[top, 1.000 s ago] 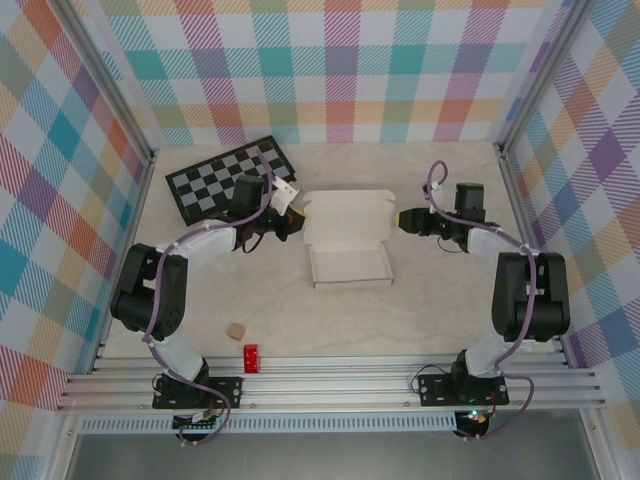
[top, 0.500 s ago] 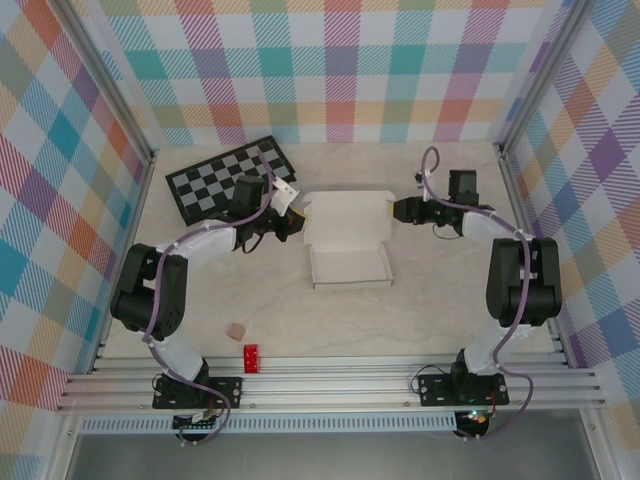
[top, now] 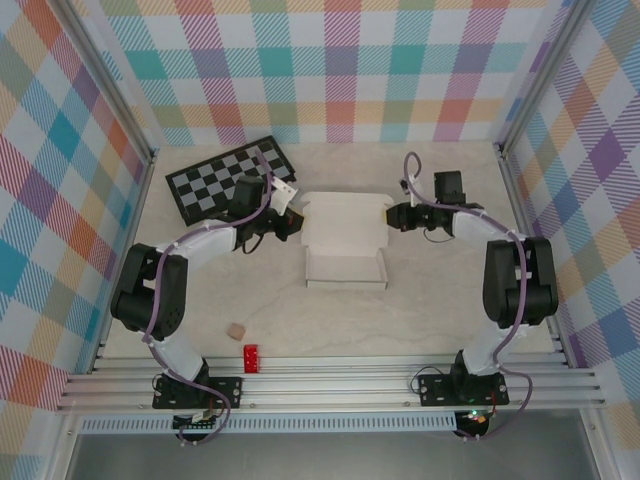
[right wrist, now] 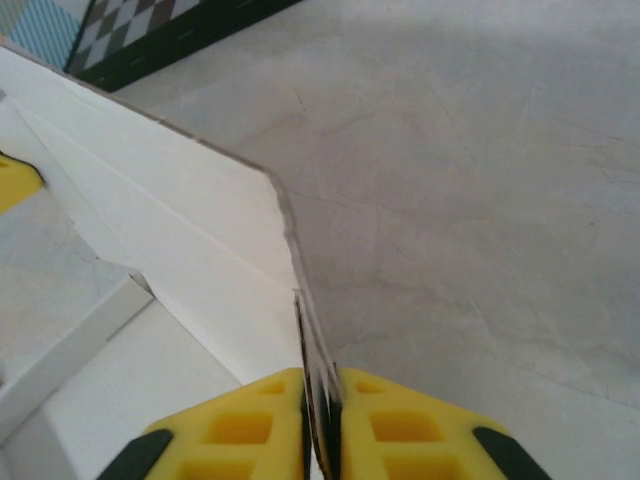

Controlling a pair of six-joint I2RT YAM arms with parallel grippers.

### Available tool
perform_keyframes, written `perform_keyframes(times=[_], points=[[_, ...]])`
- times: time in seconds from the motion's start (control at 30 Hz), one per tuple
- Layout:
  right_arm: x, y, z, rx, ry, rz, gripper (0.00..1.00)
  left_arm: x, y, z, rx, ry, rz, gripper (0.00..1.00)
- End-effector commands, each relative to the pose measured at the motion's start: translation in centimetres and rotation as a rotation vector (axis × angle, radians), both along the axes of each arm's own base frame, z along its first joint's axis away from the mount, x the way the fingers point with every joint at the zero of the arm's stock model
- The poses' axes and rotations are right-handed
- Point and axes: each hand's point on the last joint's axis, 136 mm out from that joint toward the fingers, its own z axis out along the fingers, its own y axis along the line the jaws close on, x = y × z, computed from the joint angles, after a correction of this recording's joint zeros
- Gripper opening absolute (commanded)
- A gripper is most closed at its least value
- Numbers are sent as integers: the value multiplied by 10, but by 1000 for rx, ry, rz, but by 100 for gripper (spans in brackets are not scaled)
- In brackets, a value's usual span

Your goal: Fold the paper box

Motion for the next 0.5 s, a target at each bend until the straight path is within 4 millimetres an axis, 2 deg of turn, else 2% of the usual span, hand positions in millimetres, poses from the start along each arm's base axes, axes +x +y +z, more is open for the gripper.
perform_keyframes(times=[0.0, 0.17, 0.33, 0.47], points=[[-2, -1, 9, -41, -41, -74, 9, 4, -18, 29, -44, -56, 13, 0], [1, -8, 26, -44, -33, -239, 8, 7, -23, 40, -39, -93, 101, 0], [-6, 3, 52, -31, -63, -389, 8, 4, -27, 44, -53, -121, 242, 0], [-12, 14, 68, 19, -98, -475, 8, -4, -22, 45, -87, -130, 380, 0]])
